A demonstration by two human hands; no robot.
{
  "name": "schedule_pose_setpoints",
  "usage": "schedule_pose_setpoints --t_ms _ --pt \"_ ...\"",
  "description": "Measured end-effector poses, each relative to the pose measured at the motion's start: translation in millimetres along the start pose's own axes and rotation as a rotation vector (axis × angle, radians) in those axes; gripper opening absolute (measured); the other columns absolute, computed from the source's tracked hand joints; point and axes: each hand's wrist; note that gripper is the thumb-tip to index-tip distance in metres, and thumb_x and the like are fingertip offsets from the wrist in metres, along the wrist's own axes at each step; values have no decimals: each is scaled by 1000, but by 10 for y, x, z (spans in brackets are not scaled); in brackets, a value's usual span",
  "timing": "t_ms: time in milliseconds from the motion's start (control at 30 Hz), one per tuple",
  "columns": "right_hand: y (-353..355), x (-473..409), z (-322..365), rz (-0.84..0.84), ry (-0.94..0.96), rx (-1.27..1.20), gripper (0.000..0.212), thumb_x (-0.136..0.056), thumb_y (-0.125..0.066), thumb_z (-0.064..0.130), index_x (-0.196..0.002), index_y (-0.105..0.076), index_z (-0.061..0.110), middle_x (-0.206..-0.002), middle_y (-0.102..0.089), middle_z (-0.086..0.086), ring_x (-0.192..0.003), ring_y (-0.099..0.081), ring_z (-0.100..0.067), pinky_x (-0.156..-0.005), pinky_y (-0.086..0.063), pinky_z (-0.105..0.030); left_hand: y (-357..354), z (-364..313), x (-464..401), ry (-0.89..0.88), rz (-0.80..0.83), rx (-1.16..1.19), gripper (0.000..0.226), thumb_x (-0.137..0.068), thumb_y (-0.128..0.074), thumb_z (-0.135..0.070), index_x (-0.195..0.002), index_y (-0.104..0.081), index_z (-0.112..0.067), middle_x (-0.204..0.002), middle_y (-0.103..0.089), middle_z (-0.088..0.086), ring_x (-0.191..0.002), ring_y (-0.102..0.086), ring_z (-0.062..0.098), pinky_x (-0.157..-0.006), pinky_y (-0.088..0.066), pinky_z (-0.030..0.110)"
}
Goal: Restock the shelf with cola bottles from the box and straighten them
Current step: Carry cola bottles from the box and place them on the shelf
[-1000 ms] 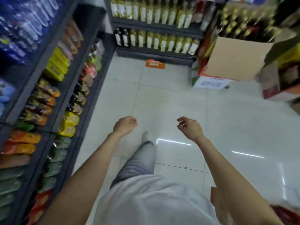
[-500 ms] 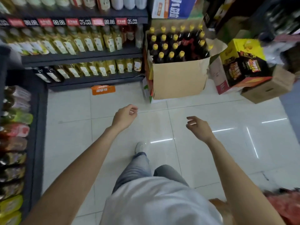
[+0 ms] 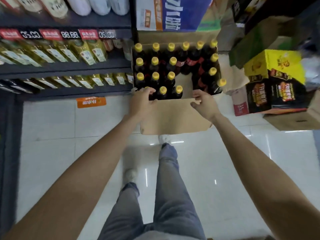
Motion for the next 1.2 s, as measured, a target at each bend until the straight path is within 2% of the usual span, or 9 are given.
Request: schedule_pose_setpoints --t_ms 200,333,433,567,667,800,933,1067,1200 --pt "-75 -898 -245 190 182 201 60 -79 -59 -1 -136 -47 16 -129 -52 -16 -117 -51 -37 -92 -47 -41 -495 -121 -484 139 59 -43 53 -88 -64 -22 -136 -43 -14 -137 -46 9 -118 -52 28 -89 -47 44" --pt "-208 -1275 -323 310 404 264 68 -76 -57 -4 -137 -45 23 -135 -48 -11 -114 -53 -38 -86 -50 -48 -721 -155 -587 229 40 -87 58 -85 -67 -20 -137 -42 -14 -135 -50 9 -120 -50 28 -91 -44 39" --pt "-277 -1524 -351 471 507 419 73 -80 -61 1 -139 -38 37 -140 -39 -10 -117 -49 -36 -84 -51 -47 -851 -148 -631 280 -15 -74 56 -82 -70 -17 -133 -45 -12 -130 -54 9 -119 -52 27 -92 -42 36" --pt "-331 -1630 -344 569 560 453 70 -82 -66 7 -141 -38 31 -144 -34 -11 -127 -40 -32 -94 -45 -40 -1005 -203 -630 396 -184 108 51 -74 -78 -14 -118 -54 -9 -118 -61 8 -112 -56 24 -89 -43 32" --pt "-304 -1632 -417 550 561 389 72 -75 -73 8 -137 -40 27 -136 -47 -7 -116 -53 -30 -86 -49 -38 -1114 -239 -650 447 -303 256 49 -66 -82 -9 -109 -59 -9 -110 -65 5 -106 -58 23 -87 -44 29" --pt "-154 -1477 -624 389 429 40 73 -65 -83 8 -127 -45 16 -127 -57 -2 -115 -56 -20 -94 -48 -40 -1196 -286 -682 383 -263 176 49 -67 -82 -14 -111 -59 -11 -111 -62 5 -108 -54 24 -85 -43 30" --pt "-58 -1261 -583 147 257 -224 63 -66 -84 11 -115 -44 6 -104 -62 -1 -96 -61 -15 -80 -50 -22 -1227 -306 -744 420 -206 123 61 -66 -84 -21 -120 -57 -15 -123 -58 4 -115 -50 24 -90 -42 33" --pt "7 -1136 -510 33 199 -339 62 -67 -84 13 -115 -44 9 -105 -61 -1 -98 -59 -12 -81 -49 -18 -1162 -308 -804 471 -153 84 64 -69 -82 -20 -127 -55 -16 -129 -59 4 -120 -53 24 -97 -42 36" --pt "149 -1007 -402 -18 230 -394 63 -68 -83 12 -117 -45 11 -106 -58 3 -97 -56 -2 -84 -45 -12 -1016 -423 -709 347 -187 13 62 -70 -81 -22 -127 -57 -17 -128 -61 1 -119 -56 21 -94 -45 34"
Point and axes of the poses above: each hand's wrist, its own x-axis away from the middle knuckle, its own y-axis out of the back of the hand, z = x × y
